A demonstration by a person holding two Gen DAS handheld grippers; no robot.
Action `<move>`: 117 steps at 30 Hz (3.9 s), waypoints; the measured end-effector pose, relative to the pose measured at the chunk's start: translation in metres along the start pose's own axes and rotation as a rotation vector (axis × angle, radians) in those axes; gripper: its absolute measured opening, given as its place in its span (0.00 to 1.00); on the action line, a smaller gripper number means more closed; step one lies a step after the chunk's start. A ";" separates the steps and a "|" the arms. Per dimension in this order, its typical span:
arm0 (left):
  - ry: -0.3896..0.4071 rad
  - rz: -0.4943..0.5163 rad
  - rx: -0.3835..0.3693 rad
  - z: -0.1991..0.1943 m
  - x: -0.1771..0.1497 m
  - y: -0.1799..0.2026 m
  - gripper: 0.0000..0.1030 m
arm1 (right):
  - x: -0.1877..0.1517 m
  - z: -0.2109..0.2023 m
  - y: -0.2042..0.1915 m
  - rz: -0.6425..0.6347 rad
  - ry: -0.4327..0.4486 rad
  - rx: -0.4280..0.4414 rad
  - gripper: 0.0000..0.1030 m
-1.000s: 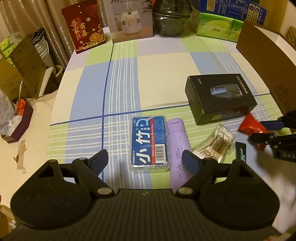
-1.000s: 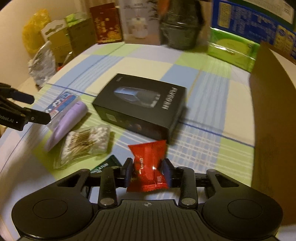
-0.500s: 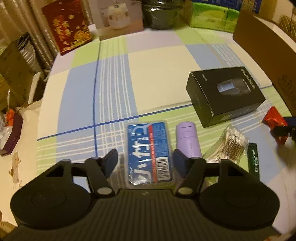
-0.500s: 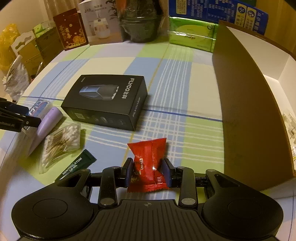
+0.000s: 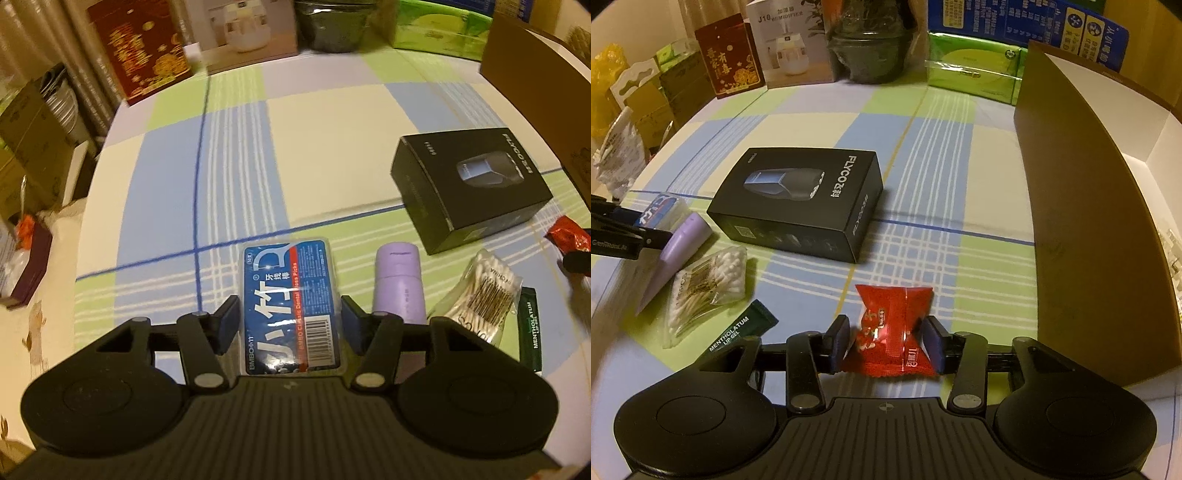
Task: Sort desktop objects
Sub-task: 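Carry the toothpick case and candy packet with both grippers over the box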
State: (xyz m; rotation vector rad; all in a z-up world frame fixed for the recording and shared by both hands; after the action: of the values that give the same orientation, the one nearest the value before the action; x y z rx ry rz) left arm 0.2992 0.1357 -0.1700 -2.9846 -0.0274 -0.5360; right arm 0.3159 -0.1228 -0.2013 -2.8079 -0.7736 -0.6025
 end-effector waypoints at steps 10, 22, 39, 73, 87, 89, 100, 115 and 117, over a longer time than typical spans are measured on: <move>-0.041 -0.075 0.026 -0.016 -0.035 -0.006 0.52 | 0.001 0.005 0.009 0.014 -0.001 -0.030 0.36; -0.056 -0.090 0.042 -0.030 -0.056 0.004 0.51 | -0.007 -0.010 -0.002 -0.023 0.004 0.033 0.30; 0.022 -0.082 0.021 -0.088 -0.069 0.034 0.51 | -0.040 -0.063 -0.001 -0.029 0.026 0.142 0.30; 0.258 0.290 -0.268 -0.176 0.006 0.282 0.51 | -0.079 -0.198 0.145 0.098 0.232 0.114 0.30; 0.308 0.372 -0.300 -0.170 0.074 0.357 0.51 | -0.035 -0.197 0.206 0.080 0.280 0.084 0.30; 0.303 0.377 -0.291 -0.164 0.087 0.363 0.51 | -0.025 -0.191 0.215 0.078 0.273 0.076 0.30; 0.242 0.372 -0.248 -0.111 0.164 0.379 0.51 | 0.036 -0.150 0.263 0.065 0.243 0.027 0.30; 0.190 0.360 -0.180 -0.052 0.241 0.376 0.51 | 0.088 -0.095 0.284 0.036 0.187 0.002 0.30; 0.177 0.364 -0.164 -0.042 0.248 0.376 0.51 | 0.090 -0.087 0.283 0.032 0.171 0.002 0.30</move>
State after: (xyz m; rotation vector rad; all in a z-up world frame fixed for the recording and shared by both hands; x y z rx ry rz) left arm 0.5311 -0.2435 -0.0833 -2.9735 0.5886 -0.7805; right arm 0.5052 -0.3460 -0.0989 -2.7164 -0.6939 -0.8228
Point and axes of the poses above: each gripper's, at about its wrist camera, not at the fingertips, and z roughly the way its jaws point, y to its right, x to its top, the point moved 5 cm from there along z, roughly the way its jaws point, and after that the axes turned 8 degrees about -y, right-handed, at the moved point
